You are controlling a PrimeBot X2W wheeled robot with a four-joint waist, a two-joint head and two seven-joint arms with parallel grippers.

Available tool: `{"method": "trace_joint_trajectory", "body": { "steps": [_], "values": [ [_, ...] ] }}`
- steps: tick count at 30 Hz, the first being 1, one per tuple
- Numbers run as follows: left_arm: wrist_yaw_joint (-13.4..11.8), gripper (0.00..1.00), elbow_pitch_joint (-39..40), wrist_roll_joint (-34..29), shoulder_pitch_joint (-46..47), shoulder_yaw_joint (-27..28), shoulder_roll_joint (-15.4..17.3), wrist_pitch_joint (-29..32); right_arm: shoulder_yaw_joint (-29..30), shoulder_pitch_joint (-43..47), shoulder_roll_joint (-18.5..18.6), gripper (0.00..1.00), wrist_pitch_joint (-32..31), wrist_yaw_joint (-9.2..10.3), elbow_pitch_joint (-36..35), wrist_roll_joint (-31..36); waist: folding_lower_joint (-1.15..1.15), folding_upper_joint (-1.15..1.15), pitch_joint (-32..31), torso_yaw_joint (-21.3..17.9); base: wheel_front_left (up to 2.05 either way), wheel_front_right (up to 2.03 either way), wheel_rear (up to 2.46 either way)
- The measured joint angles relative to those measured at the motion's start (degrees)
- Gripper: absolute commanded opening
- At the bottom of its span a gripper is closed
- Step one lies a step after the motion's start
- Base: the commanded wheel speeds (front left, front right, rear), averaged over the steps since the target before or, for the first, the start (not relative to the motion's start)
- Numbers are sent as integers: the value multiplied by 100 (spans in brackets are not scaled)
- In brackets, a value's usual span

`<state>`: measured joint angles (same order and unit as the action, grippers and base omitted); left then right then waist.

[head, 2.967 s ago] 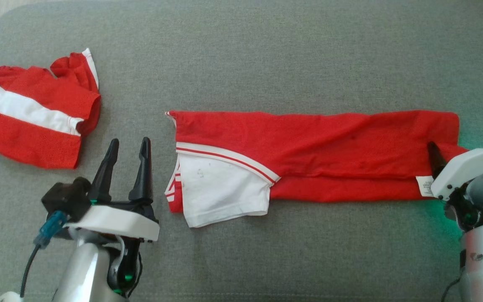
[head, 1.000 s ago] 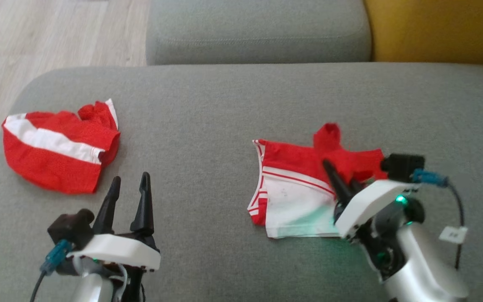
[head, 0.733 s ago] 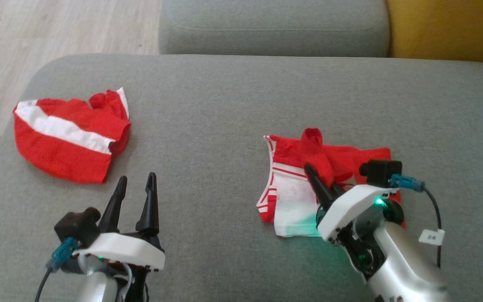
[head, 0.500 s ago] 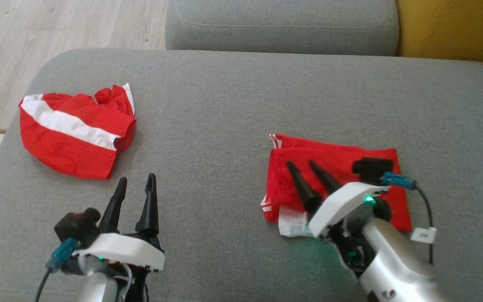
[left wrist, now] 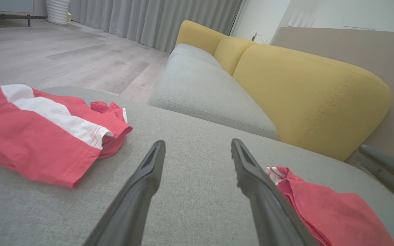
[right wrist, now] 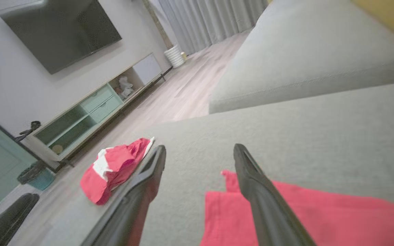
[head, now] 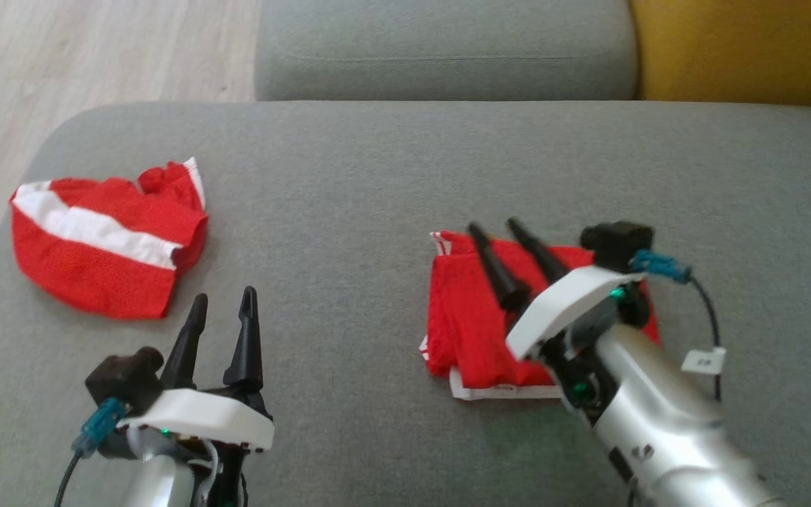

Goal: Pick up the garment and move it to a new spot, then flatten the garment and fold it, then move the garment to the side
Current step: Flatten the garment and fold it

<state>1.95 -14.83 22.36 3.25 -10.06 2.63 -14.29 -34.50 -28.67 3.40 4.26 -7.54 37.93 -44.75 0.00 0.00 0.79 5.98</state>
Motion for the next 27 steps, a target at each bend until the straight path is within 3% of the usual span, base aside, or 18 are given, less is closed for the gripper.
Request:
{"method": "trace_joint_trajectory", "body": {
  "steps": [4, 7, 14, 21, 27],
  "values": [
    [-2, 100, 156, 1, -3, 5, 0, 0, 761, -76, 11, 100, 113, 0, 194, 812, 0, 0, -42, -203, 0, 0, 0],
    [-43, 100, 238, 66, -2, -10, 0, 0, 1128, -68, 227, 100, 297, 0, 113, 1704, 0, 0, -55, -303, 0, 0, 0],
    [-101, 100, 356, 96, -2, -82, 0, -1, 2076, 618, 727, 100, 443, 0, -818, 2984, 0, 0, -104, -433, 0, 0, 0],
    [-166, 100, 387, 93, -77, -256, 0, 0, 3131, 1871, 482, 100, 471, 0, -1728, 3422, 0, 0, -136, -475, 0, 0, 0],
    [-218, 100, 465, -5, -214, -322, 3, -1, 3455, 2382, 215, 100, 343, 0, -2216, 3710, 0, 0, -128, -497, 0, 0, 0]
  ]
}}
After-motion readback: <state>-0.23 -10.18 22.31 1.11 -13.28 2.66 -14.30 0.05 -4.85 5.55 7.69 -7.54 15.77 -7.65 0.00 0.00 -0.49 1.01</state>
